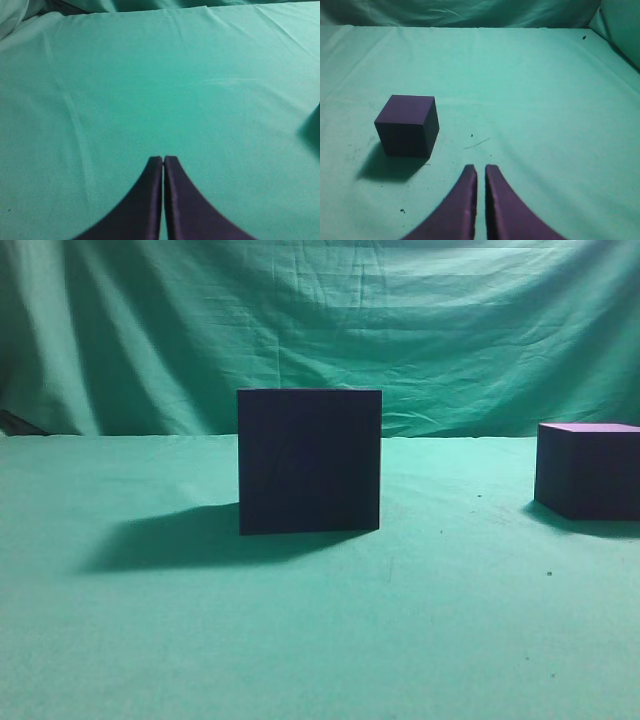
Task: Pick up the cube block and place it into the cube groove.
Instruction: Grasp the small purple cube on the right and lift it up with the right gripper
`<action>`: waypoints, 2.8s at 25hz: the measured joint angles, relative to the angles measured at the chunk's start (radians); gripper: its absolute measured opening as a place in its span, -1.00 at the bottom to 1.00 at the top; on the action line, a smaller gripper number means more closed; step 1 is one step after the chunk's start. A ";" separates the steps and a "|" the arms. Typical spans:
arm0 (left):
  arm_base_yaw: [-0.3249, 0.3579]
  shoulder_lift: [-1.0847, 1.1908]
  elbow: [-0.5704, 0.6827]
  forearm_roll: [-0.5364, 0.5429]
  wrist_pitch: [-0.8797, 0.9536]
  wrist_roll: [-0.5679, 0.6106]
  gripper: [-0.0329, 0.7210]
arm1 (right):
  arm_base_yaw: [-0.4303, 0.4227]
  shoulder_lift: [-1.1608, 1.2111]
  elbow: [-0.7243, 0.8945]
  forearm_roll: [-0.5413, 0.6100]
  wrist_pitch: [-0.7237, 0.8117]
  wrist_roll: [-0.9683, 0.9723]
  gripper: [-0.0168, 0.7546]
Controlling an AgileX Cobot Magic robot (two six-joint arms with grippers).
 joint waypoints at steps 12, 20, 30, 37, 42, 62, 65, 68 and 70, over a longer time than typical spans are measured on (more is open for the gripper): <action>0.000 0.000 0.000 0.000 0.000 0.000 -0.91 | 0.000 0.000 0.000 0.000 0.000 0.000 -0.96; 0.000 0.000 0.000 0.000 0.000 0.000 -0.91 | 0.000 0.000 0.000 0.000 0.000 0.000 -0.96; 0.000 0.000 0.000 0.000 0.000 0.000 -0.91 | 0.000 0.000 0.000 0.127 -0.376 -0.005 -0.96; 0.000 0.000 0.000 0.000 0.000 0.000 -0.91 | 0.000 0.019 -0.075 0.138 -0.422 -0.033 -0.96; 0.000 0.000 0.000 0.000 0.000 0.000 -0.91 | 0.000 0.214 -0.260 0.138 -0.198 -0.042 -0.96; 0.000 0.000 0.000 0.000 0.000 0.000 -0.91 | 0.175 1.035 -0.777 0.078 0.441 -0.060 -0.96; 0.000 0.000 0.000 0.000 0.000 0.000 -0.91 | 0.258 1.191 -0.881 -0.069 0.501 0.128 -0.96; 0.000 0.000 0.000 0.000 0.000 0.000 -0.91 | 0.311 1.312 -0.962 -0.141 0.523 0.220 -0.96; 0.000 0.000 0.000 0.000 0.000 0.000 -0.91 | 0.330 1.382 -1.005 -0.147 0.523 0.243 -0.96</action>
